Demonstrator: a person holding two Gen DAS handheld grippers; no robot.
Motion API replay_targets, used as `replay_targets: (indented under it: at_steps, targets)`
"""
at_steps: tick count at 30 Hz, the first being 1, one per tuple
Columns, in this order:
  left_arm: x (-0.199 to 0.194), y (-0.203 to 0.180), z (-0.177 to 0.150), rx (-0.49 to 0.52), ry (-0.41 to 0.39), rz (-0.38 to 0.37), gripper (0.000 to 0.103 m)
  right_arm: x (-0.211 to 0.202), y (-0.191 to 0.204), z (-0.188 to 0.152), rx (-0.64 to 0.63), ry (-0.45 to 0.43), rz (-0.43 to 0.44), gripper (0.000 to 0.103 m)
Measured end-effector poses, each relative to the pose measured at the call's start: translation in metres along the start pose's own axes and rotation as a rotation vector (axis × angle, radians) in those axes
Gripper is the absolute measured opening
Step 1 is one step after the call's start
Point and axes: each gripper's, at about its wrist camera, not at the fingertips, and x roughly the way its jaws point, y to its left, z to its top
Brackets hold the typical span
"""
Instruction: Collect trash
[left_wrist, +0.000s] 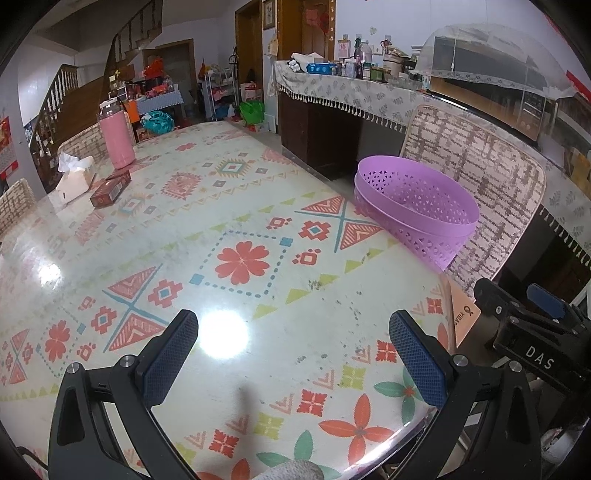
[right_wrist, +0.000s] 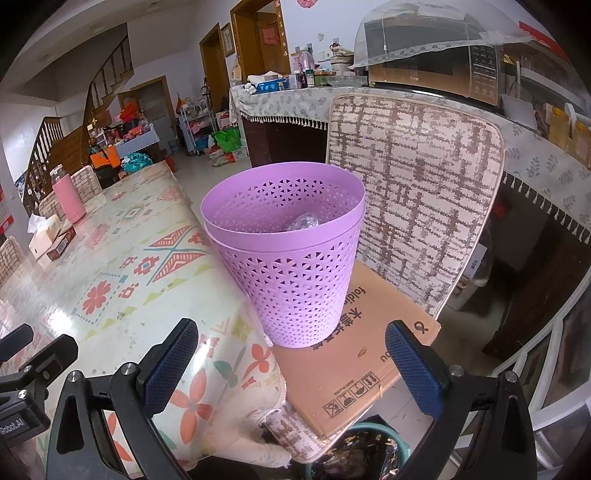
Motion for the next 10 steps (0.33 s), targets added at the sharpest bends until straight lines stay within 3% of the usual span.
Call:
replay_targets:
  at_steps: [10]
  targets:
    - [-0.004,0.009,-0.004,-0.010,0.030,-0.069,0.103,-0.008,0.015,0.004,-0.038,-0.005,-0.010,0.103]
